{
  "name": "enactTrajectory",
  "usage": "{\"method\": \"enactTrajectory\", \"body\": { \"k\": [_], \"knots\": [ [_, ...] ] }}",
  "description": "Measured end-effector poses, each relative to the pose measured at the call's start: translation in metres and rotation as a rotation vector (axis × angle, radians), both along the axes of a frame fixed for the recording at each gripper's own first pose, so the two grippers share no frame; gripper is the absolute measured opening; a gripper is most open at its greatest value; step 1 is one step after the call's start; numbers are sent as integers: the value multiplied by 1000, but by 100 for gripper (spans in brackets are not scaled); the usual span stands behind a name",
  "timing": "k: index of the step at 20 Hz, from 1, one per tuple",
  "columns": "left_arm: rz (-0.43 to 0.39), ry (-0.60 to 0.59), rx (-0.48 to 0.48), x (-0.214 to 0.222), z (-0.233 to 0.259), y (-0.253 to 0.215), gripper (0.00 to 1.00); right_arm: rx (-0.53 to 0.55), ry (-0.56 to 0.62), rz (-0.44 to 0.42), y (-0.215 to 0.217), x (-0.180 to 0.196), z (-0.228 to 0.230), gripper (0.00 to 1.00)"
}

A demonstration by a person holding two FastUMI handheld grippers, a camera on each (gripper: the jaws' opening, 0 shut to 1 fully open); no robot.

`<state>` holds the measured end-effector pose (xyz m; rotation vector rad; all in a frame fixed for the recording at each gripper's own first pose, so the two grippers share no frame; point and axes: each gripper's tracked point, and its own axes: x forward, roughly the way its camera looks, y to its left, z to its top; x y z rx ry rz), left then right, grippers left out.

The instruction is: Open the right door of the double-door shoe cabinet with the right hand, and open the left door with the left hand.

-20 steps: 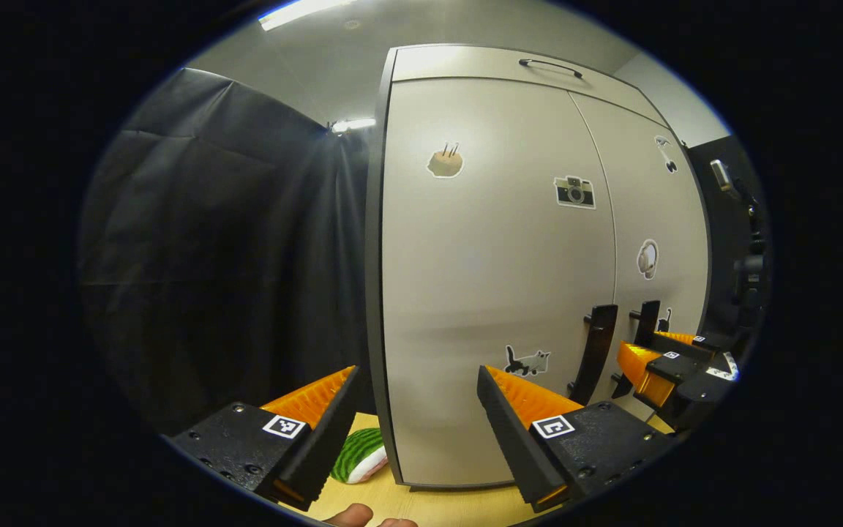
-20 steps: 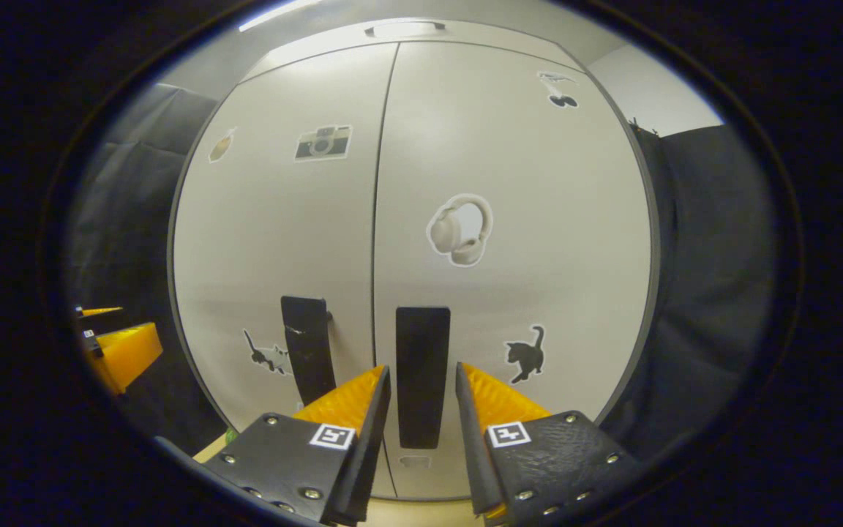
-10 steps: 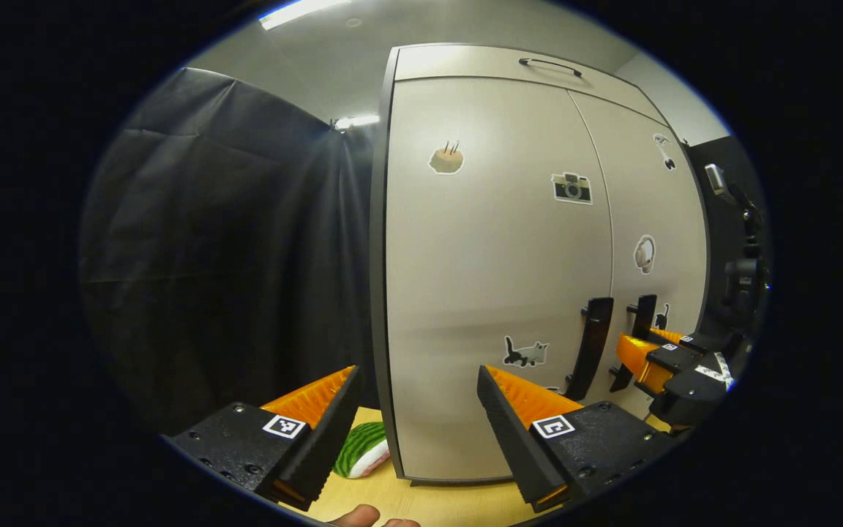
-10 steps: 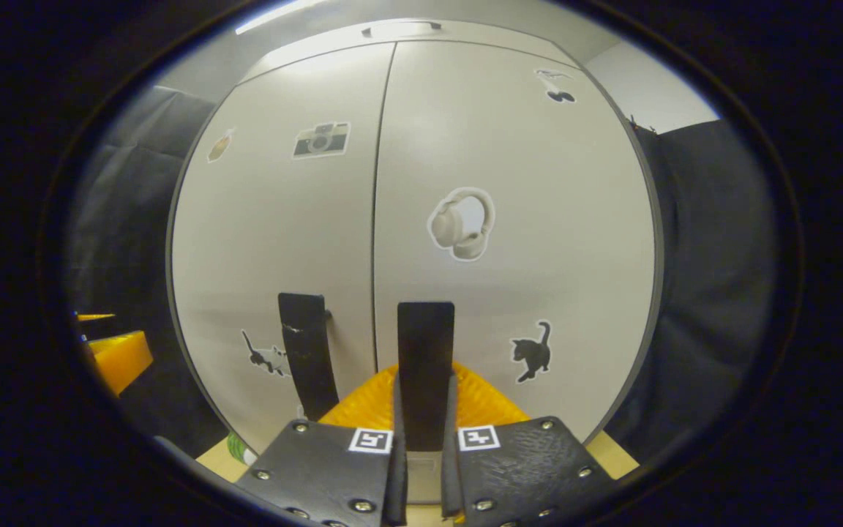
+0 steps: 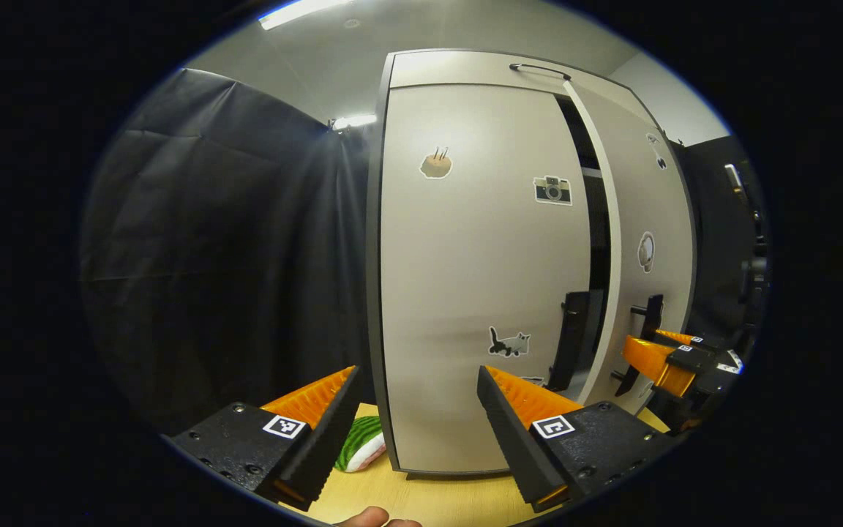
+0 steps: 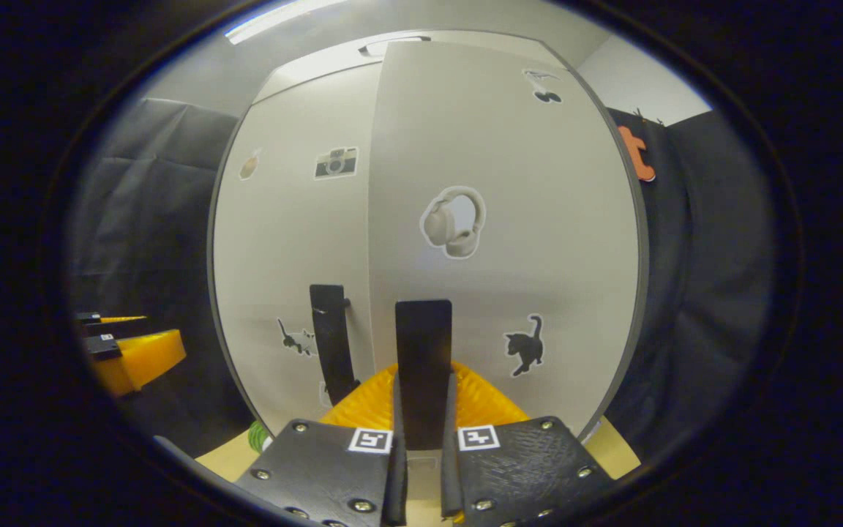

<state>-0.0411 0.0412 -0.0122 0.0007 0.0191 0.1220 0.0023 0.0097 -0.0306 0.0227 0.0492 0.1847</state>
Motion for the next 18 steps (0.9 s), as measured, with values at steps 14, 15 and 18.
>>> {"method": "enactTrajectory", "body": {
  "k": [14,15,18],
  "knots": [
    [-19,14,0,-7,-5,-16,96,-4,33,266,-39,-60,1,18],
    [-26,16,-1,-6,-6,-19,96,-3,34,287,-44,-66,2,18],
    [-50,25,-5,-1,-10,-29,97,23,52,332,-64,-79,3,18]
  ]
}}
